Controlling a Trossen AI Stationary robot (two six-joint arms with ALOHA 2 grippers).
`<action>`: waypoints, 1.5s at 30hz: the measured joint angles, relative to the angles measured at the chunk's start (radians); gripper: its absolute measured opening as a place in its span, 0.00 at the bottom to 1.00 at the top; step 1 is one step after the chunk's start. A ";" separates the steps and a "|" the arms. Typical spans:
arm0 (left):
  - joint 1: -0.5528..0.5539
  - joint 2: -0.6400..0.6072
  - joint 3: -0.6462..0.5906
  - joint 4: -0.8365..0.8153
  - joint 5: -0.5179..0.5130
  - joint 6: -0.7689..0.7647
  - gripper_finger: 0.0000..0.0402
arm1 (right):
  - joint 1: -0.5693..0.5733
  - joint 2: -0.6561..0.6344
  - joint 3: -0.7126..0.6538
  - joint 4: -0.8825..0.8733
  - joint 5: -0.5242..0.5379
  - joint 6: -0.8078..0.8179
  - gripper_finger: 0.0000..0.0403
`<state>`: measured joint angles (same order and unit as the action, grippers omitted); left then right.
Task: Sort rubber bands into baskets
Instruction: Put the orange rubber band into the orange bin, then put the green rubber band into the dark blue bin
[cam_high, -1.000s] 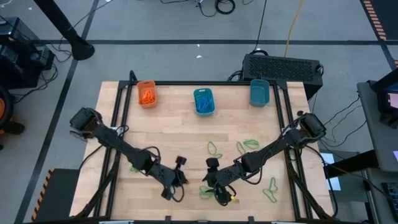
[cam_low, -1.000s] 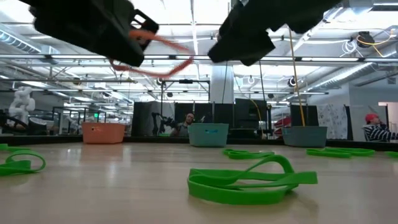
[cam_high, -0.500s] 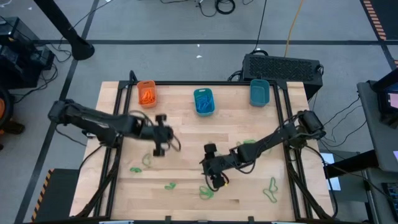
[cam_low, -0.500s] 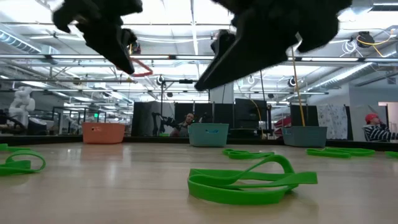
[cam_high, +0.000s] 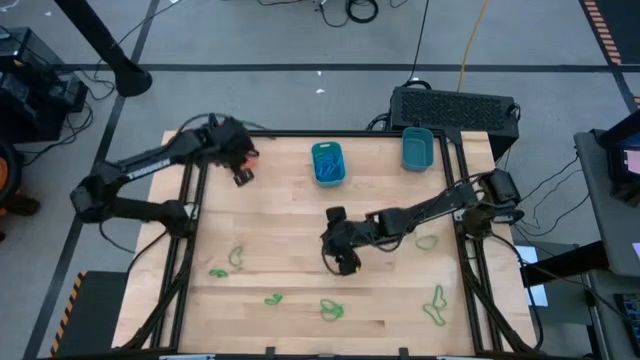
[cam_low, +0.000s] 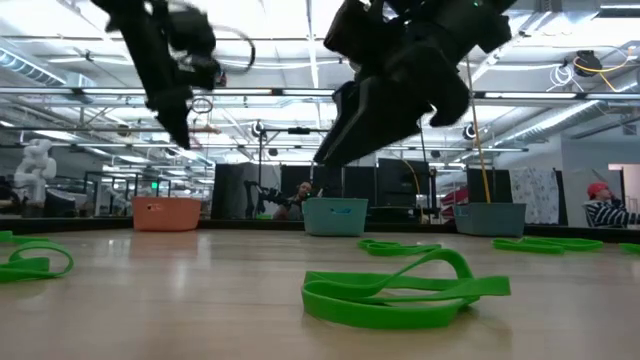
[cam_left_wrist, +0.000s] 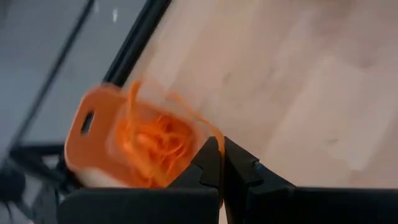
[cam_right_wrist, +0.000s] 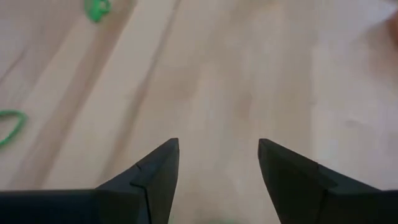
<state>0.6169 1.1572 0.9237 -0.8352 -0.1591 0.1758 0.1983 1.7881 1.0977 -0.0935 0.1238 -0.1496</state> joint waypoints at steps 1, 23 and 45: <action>0.049 0.016 0.000 -0.002 0.019 0.014 0.00 | -0.011 -0.017 0.000 -0.011 0.001 -0.010 0.53; 0.364 0.305 -0.001 0.082 0.078 -0.033 0.00 | -0.181 -0.448 -0.322 0.211 0.001 -0.054 0.53; 0.364 0.305 0.018 0.080 -0.002 -0.037 0.32 | -0.177 -0.454 -0.322 0.188 -0.048 0.002 0.53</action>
<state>0.9806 1.4621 0.9413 -0.7556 -0.1614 0.1384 0.0212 1.3338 0.7761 0.0941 0.0761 -0.1472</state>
